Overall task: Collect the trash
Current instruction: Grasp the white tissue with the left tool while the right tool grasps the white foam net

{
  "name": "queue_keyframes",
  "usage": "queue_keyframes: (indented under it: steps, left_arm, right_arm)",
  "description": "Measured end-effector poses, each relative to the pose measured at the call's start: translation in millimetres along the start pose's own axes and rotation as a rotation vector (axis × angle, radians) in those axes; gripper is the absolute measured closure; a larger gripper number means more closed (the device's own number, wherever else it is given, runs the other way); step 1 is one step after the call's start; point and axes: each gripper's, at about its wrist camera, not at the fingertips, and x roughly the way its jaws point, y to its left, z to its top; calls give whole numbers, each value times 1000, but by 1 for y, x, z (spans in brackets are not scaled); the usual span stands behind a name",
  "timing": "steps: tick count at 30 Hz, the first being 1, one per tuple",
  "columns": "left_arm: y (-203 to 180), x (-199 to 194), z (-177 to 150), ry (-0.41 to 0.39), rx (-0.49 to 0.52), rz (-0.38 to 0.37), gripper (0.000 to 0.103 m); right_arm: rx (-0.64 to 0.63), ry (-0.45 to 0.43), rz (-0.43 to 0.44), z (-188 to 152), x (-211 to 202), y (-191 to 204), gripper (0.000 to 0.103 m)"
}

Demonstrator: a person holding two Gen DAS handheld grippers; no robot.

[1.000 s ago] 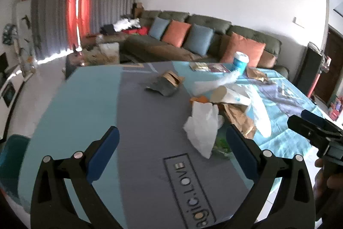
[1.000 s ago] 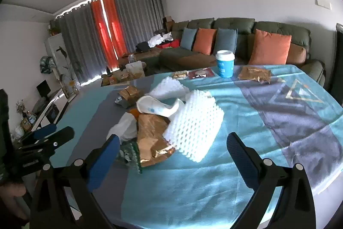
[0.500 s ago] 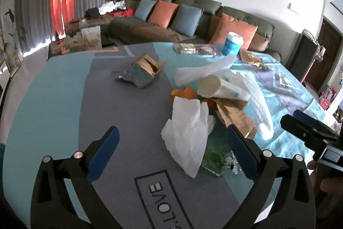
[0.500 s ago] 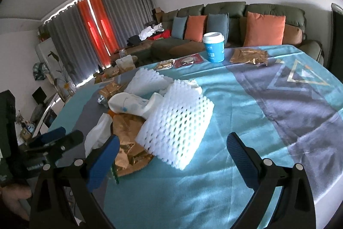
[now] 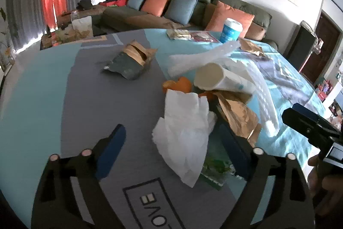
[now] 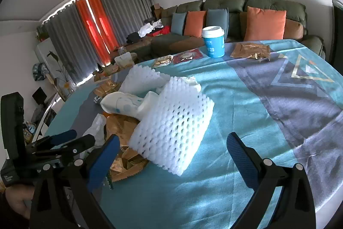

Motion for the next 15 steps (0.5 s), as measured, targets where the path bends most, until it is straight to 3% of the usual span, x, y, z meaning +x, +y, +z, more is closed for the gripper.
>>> queue_keyframes:
  steps: [7,9,11,13,15]
  left_arm:
    - [4,9,-2,19,-13,-6,41]
    - [7,11,-1,26,-30,-17,43]
    - [9,12,-2,30,-36,-29,50]
    - [10,12,-1,26,-44,-37,63]
    - [12,10,-1,21,-47,-47,68]
  right_arm:
    - [-1,6,-1,0,3,-1,7]
    - [-1,10,0,0,4,-1,7]
    - [-5,14,0,1,6,-1,7]
    - [-7,16,2,1,8,-2,7]
    - [-5,22,3,1,10,-2,7]
